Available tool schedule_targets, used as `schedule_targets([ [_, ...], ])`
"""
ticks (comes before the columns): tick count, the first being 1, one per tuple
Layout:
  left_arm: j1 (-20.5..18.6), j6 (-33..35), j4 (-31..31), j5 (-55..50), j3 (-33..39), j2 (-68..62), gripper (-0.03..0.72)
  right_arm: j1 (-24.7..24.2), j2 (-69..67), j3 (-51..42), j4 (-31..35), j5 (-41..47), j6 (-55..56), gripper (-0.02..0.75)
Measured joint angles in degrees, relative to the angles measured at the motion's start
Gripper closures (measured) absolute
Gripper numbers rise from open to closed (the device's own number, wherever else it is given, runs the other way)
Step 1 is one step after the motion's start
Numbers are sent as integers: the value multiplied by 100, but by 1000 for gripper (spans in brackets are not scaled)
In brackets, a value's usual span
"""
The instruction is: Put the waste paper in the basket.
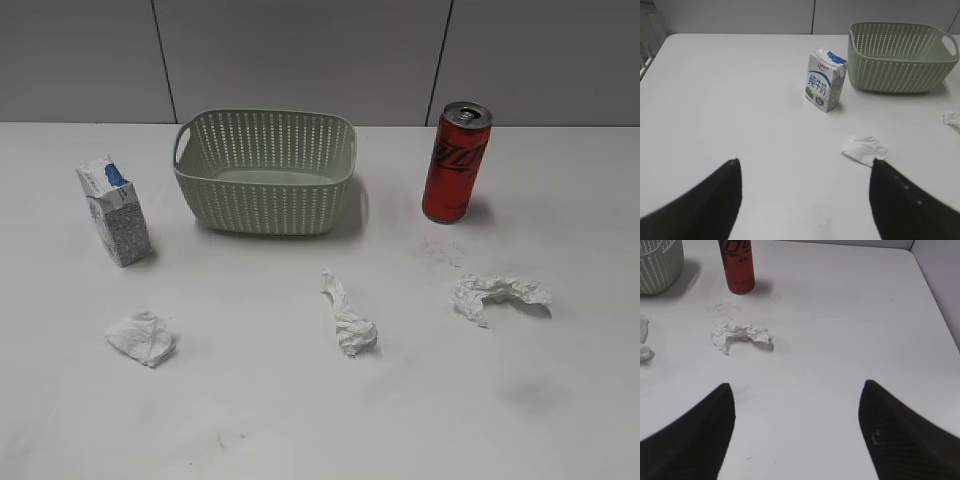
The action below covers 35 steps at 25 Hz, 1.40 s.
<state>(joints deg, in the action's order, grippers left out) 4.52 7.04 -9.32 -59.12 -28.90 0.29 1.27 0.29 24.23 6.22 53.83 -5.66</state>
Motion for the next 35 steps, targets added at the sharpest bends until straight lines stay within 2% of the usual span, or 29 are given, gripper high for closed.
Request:
schedule_targets([
  [20,0,0,-86,5,0,-25,100,0,0,0,5,0,0,154],
  [28,0,46,-256,35,0,-1178,100,0,0,0,5,0,0,154],
  [35,36,478,-487,288,-142,-2358,100,0,0,0,5,0,0,155],
])
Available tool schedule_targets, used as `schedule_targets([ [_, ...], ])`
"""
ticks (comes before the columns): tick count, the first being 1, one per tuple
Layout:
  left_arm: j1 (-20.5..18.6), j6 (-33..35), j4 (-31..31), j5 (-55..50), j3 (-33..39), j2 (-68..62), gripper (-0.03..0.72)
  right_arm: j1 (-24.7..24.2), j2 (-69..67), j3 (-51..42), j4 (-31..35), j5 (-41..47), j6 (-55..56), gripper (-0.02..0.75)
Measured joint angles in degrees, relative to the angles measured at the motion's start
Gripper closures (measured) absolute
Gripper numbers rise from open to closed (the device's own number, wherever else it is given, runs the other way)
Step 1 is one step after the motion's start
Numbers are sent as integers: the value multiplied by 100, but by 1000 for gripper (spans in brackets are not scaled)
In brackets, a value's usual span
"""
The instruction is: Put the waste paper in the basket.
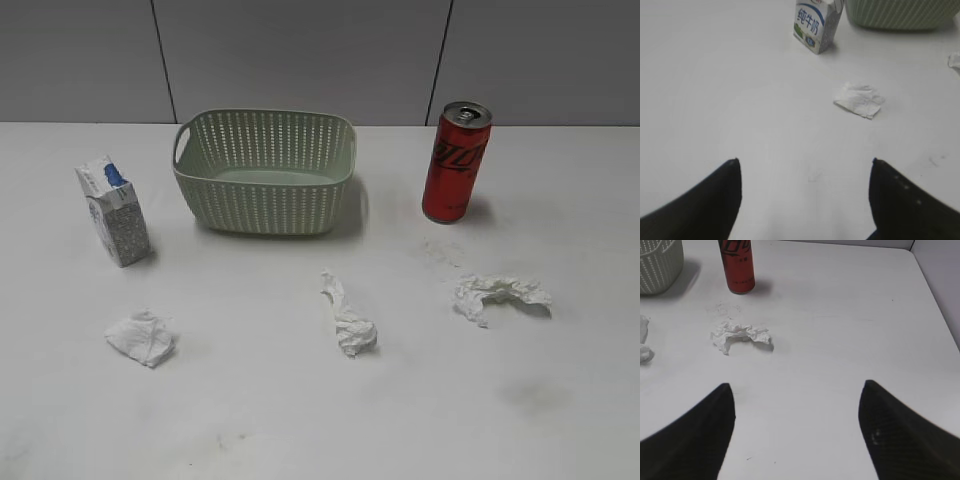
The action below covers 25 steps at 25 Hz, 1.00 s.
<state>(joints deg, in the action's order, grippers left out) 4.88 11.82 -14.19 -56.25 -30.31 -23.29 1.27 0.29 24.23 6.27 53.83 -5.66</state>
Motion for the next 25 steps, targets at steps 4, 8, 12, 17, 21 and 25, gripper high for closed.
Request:
schedule_targets([
  [4,167,116,-6,223,-207,-551,100,0,0,0,0,0,0,155],
  [8,498,308,102,471,-477,-1215,100,0,0,0,0,0,0,154],
  [12,885,414,317,721,-784,-2103,100,0,0,0,0,0,0,153],
  [17,1277,616,492,847,-1272,-3372,100,0,0,0,0,0,0,153],
  [21,1538,717,514,1015,-1620,-4439,100,0,0,0,0,0,0,154],
  [25,1824,740,514,1401,-1756,-5370,100,0,0,0,0,0,0,155],
])
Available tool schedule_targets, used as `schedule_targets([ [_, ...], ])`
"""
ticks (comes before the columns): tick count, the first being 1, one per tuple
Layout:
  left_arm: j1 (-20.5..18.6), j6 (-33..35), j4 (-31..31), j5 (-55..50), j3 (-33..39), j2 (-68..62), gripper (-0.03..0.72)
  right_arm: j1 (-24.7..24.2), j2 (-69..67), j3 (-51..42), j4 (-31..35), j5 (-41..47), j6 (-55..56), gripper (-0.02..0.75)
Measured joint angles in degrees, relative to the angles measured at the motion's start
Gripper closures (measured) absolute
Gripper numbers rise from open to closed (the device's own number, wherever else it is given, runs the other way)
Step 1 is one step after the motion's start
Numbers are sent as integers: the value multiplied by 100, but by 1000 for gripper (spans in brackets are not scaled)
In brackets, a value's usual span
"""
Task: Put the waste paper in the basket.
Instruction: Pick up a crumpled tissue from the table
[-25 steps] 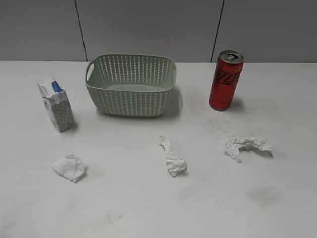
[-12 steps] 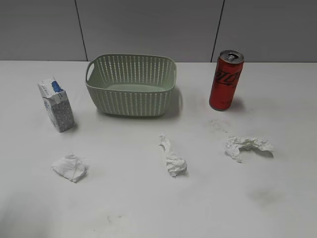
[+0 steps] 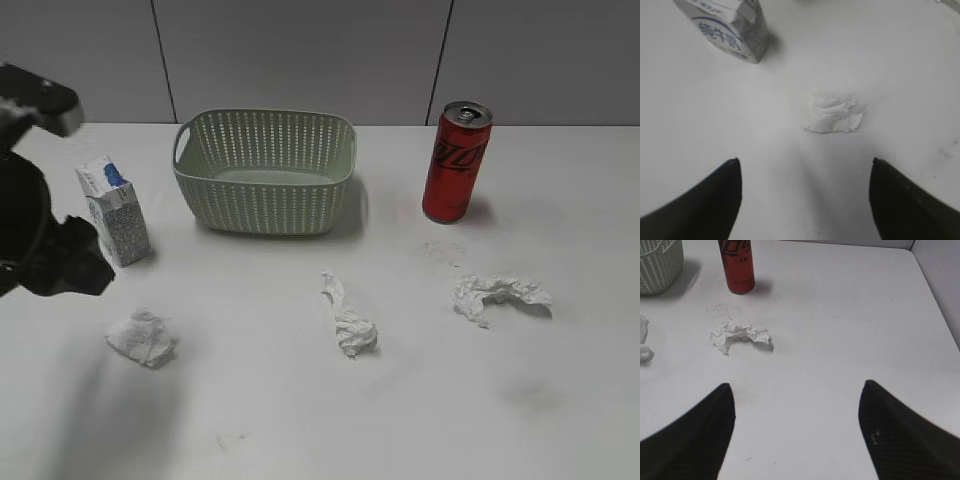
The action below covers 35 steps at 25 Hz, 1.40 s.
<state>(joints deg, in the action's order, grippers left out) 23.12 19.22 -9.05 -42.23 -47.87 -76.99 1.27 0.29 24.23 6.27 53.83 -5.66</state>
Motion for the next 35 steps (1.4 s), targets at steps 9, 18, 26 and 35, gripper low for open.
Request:
schedule_targets([
  [9,164,0,78,879,0,-1636,100,0,0,0,0,0,0,154],
  [18,164,6,11,1526,0,-2359,100,0,0,0,0,0,0,154],
  [26,164,6,-293,1615,-6,-2693,100,0,0,0,0,0,0,154],
  [35,164,18,-412,1345,-50,-2715,328,0,0,0,0,0,0,154],
])
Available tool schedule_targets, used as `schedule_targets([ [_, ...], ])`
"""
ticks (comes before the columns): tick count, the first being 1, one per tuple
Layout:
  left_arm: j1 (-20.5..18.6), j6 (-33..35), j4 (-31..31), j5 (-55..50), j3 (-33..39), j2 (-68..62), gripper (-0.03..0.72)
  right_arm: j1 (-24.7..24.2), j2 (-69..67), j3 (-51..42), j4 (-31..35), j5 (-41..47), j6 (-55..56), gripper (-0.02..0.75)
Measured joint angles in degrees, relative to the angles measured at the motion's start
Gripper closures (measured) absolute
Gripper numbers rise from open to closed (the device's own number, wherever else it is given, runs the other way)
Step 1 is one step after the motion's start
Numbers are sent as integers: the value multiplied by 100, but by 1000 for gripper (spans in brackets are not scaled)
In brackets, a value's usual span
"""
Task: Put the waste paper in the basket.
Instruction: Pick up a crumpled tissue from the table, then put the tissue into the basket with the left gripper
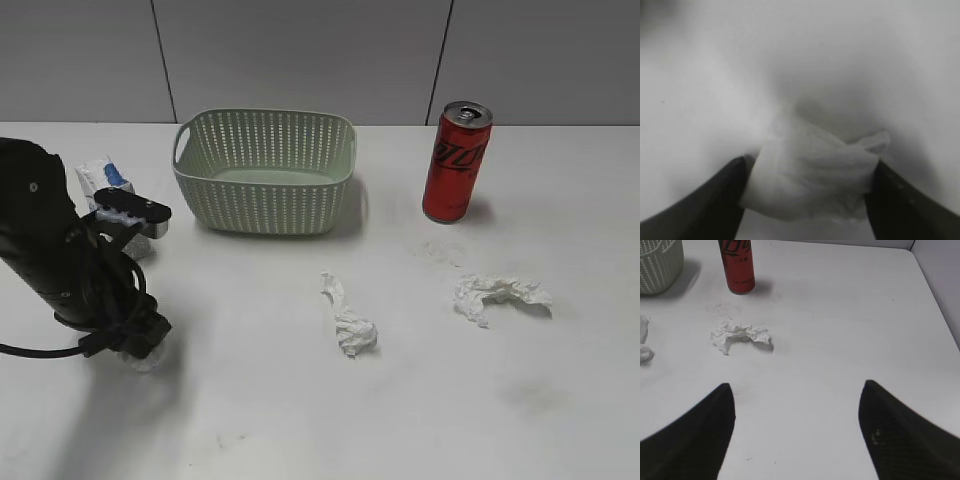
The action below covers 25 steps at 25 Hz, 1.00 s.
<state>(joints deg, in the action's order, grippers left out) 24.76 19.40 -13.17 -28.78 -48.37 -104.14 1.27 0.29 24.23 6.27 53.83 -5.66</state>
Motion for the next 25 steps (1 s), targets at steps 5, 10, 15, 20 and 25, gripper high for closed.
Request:
schedule_targets([
  [5,0,0,-11,-89,0,486,610,0,0,0,0,0,0,154],
  [10,0,0,-26,-127,-8,1243,675,0,0,0,0,0,0,154],
  [15,0,0,-26,204,-444,1821,678,0,0,0,0,0,0,154],
  [20,0,0,-29,1351,-1088,1884,678,0,0,0,0,0,0,154],
  [25,0,0,-71,3128,-1396,1525,678,0,0,0,0,0,0,154],
])
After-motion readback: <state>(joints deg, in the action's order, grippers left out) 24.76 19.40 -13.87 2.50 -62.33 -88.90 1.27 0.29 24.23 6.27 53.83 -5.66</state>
